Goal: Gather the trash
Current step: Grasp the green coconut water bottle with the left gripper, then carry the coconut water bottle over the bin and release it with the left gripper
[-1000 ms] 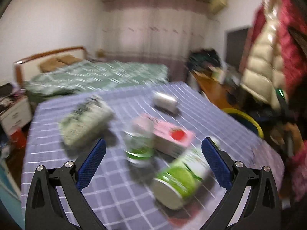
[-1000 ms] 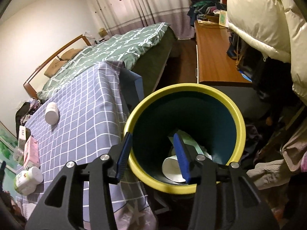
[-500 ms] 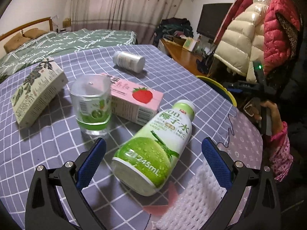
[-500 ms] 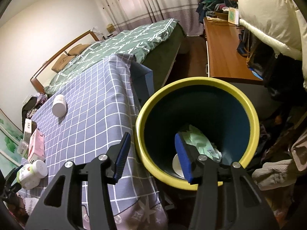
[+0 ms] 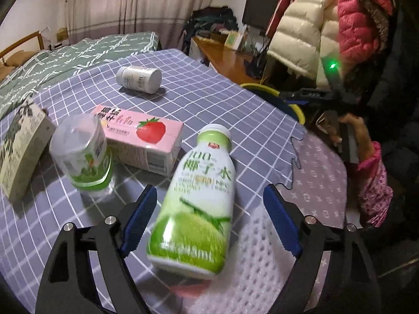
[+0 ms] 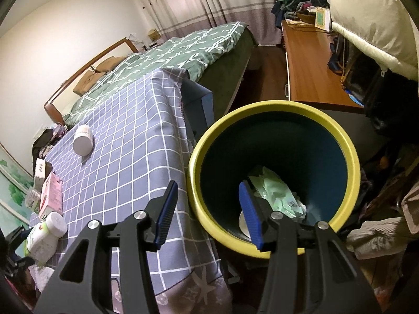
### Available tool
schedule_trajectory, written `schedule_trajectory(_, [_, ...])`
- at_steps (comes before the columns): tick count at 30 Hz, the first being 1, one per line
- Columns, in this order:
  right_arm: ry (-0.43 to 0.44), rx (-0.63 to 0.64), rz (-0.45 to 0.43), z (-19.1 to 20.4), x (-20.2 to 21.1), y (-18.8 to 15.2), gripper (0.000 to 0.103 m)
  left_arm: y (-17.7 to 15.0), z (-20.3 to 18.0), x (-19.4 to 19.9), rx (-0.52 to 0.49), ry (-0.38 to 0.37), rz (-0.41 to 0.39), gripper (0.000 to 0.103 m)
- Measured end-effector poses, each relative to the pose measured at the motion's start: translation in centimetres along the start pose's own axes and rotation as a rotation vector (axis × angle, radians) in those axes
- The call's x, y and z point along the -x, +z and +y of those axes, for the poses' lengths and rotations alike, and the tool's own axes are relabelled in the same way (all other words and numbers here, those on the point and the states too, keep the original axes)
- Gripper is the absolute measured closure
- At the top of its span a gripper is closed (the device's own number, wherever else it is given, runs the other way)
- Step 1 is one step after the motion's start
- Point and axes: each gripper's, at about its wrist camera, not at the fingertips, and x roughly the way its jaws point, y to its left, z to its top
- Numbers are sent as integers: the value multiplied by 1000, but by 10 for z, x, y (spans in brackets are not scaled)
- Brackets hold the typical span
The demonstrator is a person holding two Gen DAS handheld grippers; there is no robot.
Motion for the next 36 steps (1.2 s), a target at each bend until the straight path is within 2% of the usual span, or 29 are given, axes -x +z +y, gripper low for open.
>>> schedule_trajectory(3, [3,10,1,3,1,0,56,14,-2,-12,-25,41,88,21])
schedule_trajectory(6, [4,11,-2,2,3,1,56,24,-6,-24,-58,53,163,25])
schedule_trajectory(10, [7,5,-4,0,4,1,56,29,-10,-39,-77,85,256,35])
schedule_trajectory(14, [13,-1,-1,-4,3,0,56,30,-7,-48,-49,108,298,46])
schedule_trajectory(24, [26,-14,-4,-11,6,-2,56,33,-16,-53,-25,173,332,49])
schedule_trajectory(36, [56,-35,-37,-20,19,-4,56,65,-45,-37,-95,202,270,51])
